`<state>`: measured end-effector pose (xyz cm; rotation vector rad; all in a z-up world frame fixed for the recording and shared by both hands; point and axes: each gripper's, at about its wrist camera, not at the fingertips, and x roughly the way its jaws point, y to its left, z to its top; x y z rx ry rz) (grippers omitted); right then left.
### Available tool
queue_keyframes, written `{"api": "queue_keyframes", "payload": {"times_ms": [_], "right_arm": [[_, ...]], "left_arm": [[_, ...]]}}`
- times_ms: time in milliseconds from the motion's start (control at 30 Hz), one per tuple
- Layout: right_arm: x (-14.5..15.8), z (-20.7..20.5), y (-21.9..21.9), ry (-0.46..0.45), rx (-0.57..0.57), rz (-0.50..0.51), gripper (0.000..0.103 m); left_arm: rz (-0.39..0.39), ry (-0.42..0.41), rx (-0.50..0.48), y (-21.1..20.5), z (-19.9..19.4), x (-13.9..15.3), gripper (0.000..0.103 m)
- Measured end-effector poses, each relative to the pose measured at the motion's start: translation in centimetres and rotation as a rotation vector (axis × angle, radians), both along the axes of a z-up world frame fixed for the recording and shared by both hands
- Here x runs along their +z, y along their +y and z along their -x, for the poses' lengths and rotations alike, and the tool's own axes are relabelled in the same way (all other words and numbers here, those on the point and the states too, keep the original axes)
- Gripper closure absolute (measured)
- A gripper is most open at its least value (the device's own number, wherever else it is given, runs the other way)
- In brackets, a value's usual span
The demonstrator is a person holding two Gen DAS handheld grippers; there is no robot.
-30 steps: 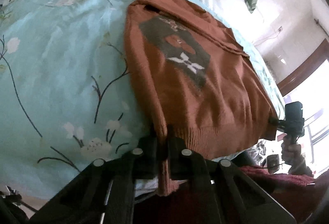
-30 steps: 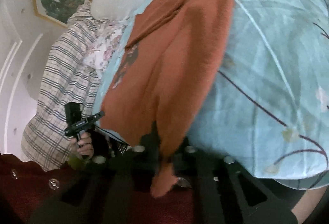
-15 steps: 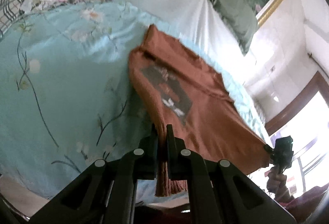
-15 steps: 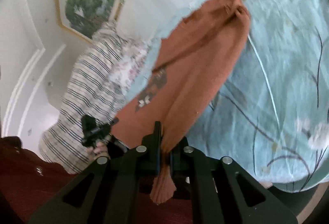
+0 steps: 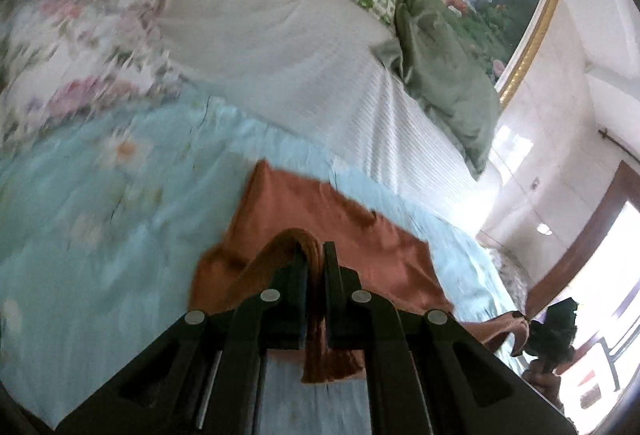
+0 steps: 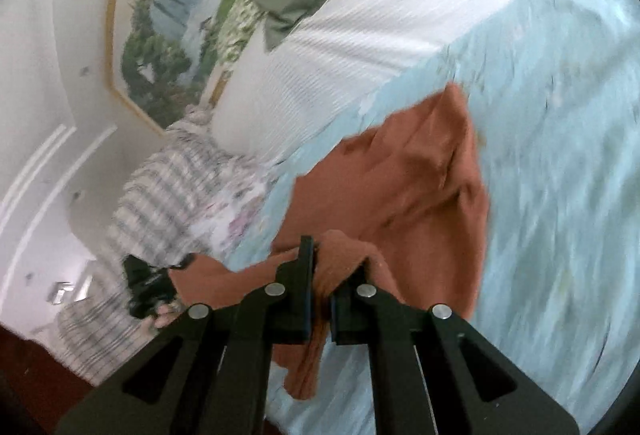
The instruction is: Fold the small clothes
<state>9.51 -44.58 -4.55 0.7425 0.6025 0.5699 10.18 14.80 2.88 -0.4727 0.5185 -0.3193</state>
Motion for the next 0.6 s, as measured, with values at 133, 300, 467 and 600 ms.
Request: {"api": "queue_keyframes", "payload": {"times_ms": [133, 300, 467, 600], "right_arm": [[0.5, -5.7, -0.1, 0.04, -0.028, 0.056, 0.096], [-1.1, -12.1, -0.9, 0.121, -0.058, 0.06, 0.096], [-3.7, -16.9, -0.9, 0.204, -0.064, 0.113, 0.096], [-6.3, -19.6, -0.8, 0.263, -0.058, 0.148, 0.096]], "left_arm": [[-0.036, 0.009, 0.044, -1.4, -6.3, 0.9, 0.099], [-0.083, 0.061, 0.086, -2.5, -13.4, -0.3, 0.099], [-0.139, 0.151, 0.117, -3.2, -19.8, -3.8, 0.098], [-0.179, 0.221, 0.142, -3.4, -23.7, -7.2, 0.098]]}}
